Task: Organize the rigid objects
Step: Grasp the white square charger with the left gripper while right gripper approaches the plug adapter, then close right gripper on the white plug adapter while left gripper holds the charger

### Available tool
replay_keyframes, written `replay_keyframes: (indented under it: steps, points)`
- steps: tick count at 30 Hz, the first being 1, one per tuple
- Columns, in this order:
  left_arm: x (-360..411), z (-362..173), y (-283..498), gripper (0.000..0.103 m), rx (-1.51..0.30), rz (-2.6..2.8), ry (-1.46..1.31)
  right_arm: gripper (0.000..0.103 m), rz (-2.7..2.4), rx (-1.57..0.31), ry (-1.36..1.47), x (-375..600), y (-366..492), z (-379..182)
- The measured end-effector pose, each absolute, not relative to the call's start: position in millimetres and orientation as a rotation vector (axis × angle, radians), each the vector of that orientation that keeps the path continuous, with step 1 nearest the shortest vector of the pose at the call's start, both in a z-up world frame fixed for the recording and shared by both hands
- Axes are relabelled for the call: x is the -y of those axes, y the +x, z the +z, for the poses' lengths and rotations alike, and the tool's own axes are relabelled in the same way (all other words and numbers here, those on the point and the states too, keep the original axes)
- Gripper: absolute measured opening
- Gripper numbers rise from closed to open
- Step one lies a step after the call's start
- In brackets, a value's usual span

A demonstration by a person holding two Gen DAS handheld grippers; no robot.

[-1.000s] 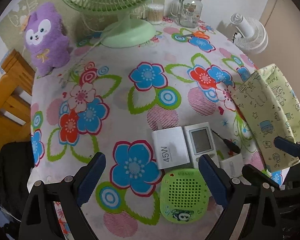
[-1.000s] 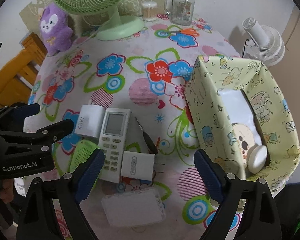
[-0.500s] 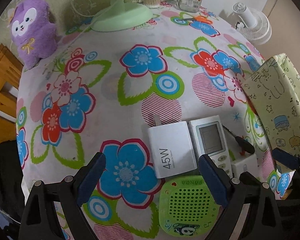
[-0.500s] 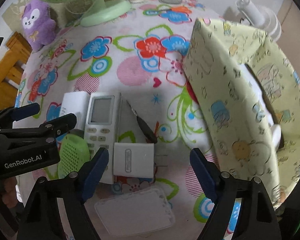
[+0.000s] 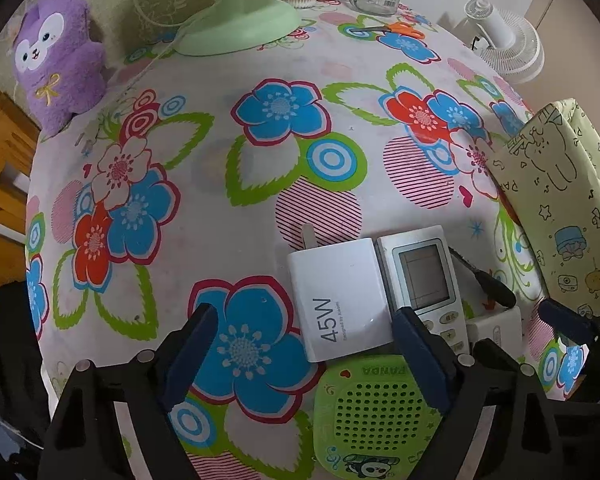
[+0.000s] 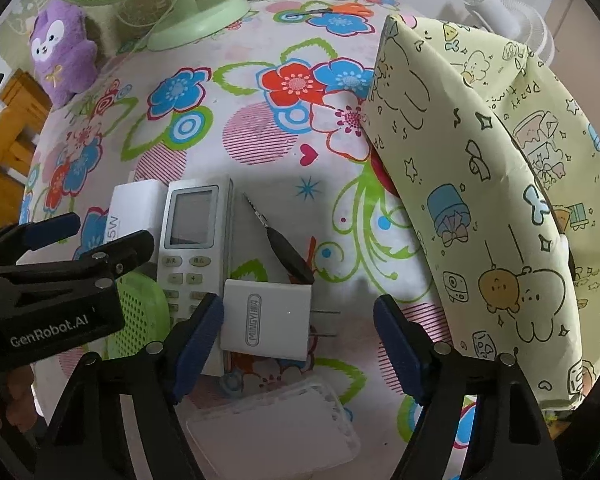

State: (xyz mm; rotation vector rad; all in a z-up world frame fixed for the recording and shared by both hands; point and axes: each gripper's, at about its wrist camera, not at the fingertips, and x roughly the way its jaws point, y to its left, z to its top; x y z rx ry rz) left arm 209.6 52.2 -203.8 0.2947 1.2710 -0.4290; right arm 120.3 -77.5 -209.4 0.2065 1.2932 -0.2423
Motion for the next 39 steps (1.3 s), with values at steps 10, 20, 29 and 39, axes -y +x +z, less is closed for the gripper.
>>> replay_keyframes:
  steps: [10, 20, 29, 39]
  points:
    - [-47.2, -213.8, 216.9, 0.084, -1.297, -0.414, 0.29, 0.079, -0.252, -1.307, 0.259, 80.5, 123.0, -211.1]
    - [-29.8, -221.3, 216.7, 0.052, -1.291, -0.433, 0.311, 0.082, -0.265, -1.307, 0.304, 85.9, 121.1, -212.3]
    - [-28.7, -220.1, 217.6, 0.051, -1.293, -0.445, 0.303, 0.088, -0.298, -1.315, 0.384, 93.1, 118.1, -216.7]
    - [-39.8, -214.2, 209.7, 0.048, -1.294, -0.453, 0.268, 0.064, -0.229, -1.301, 0.353, 84.5, 121.7, -210.8]
